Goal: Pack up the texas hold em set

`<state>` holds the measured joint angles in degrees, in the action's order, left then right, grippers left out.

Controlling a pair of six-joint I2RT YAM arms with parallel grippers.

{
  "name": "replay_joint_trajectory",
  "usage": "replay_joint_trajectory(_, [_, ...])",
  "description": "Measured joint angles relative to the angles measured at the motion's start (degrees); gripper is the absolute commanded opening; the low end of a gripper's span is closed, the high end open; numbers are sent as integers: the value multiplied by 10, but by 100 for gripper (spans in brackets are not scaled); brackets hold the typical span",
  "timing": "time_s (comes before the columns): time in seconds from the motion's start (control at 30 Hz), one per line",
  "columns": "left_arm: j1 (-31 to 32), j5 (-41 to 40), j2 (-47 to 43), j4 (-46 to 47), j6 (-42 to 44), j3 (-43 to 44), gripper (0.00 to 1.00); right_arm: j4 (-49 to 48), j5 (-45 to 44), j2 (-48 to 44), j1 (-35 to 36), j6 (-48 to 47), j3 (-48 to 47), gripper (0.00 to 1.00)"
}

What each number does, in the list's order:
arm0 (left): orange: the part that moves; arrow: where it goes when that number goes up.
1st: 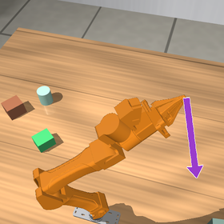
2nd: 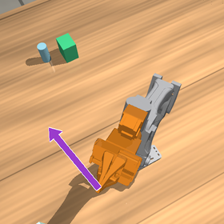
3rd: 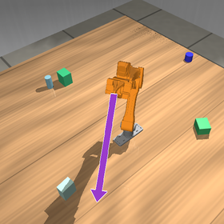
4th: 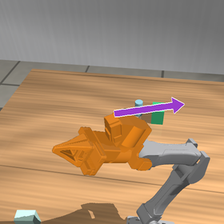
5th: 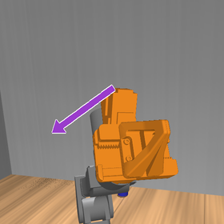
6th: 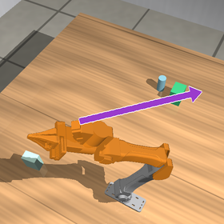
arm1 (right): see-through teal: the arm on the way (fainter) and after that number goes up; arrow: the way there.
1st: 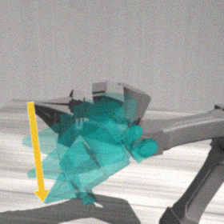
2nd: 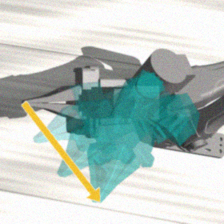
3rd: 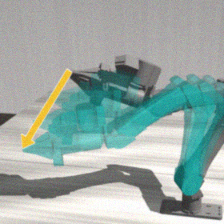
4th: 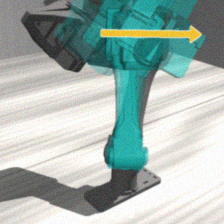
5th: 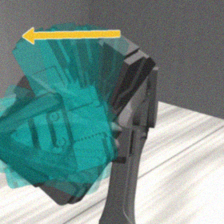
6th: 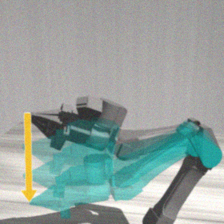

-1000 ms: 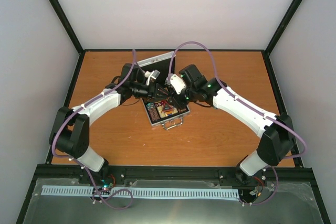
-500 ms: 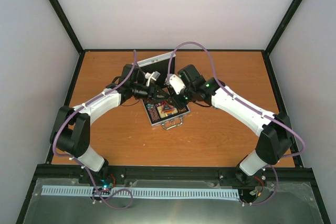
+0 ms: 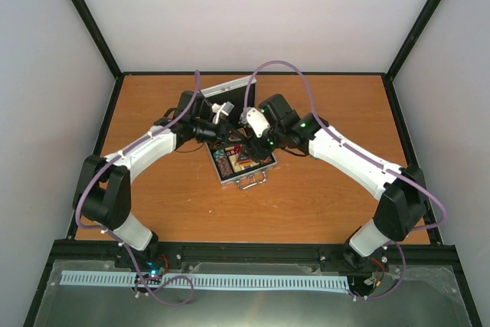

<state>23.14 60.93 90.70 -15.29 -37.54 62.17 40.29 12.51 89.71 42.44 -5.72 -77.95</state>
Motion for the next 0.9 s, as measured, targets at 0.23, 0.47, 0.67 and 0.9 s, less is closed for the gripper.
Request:
replay_joint_trajectory(0.23, [-13, -69, -8, -55, 86, 31, 1, -13, -16, -64, -1, 0, 33, 85])
replay_joint_trajectory(0.47, [-35, -232, -13, -163, 284, 56, 1, -37, -31, -121, -44, 24, 100, 83])
replay_joint_trajectory(0.67, [-16, -346, -21, -196, 412, 54, 1, -62, -40, -154, -141, 76, 180, 83])
replay_joint_trajectory(0.9, [-5, -438, -31, -188, 478, 18, 1, -93, -24, -166, -219, 134, 217, 83])
